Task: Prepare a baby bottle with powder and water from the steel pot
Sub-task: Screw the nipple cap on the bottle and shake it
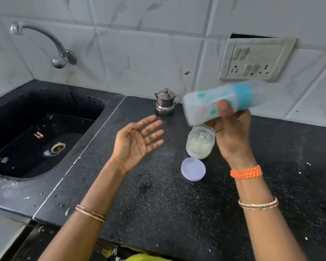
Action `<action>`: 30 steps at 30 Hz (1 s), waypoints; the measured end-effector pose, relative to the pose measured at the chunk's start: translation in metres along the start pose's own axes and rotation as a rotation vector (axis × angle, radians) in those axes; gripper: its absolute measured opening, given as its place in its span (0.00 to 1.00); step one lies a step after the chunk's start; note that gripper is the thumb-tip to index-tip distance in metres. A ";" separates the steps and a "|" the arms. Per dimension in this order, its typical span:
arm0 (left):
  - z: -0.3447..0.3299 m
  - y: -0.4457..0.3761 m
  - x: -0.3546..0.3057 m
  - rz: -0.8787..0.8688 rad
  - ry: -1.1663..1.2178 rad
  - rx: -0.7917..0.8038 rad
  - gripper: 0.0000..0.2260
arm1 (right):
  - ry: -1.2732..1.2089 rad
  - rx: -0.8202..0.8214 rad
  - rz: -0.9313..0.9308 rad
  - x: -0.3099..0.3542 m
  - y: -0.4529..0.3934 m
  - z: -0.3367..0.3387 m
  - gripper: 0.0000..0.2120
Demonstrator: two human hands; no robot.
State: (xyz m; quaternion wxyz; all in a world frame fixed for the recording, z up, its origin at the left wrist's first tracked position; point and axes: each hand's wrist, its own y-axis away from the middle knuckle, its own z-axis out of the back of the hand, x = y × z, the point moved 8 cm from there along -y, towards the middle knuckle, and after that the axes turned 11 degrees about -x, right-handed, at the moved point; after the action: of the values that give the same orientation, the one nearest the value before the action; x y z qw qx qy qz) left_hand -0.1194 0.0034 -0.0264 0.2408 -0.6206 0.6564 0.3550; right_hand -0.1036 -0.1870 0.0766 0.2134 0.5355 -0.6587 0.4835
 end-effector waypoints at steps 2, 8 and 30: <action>-0.002 -0.003 0.004 0.028 0.006 -0.011 0.18 | 0.234 0.189 -0.156 -0.021 0.010 -0.019 0.20; -0.011 -0.009 0.010 0.035 0.017 -0.002 0.19 | 0.217 -0.129 -0.207 -0.054 0.003 0.005 0.26; -0.006 -0.005 0.035 0.291 -0.093 -0.017 0.23 | 0.059 -0.571 -0.030 -0.040 -0.017 0.028 0.34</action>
State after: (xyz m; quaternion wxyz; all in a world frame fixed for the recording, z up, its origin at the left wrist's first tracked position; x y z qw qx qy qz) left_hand -0.1173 -0.0239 -0.0498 0.2114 -0.5038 0.7245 0.4202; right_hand -0.0678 -0.1904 0.0390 0.3819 0.4489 -0.7537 0.2907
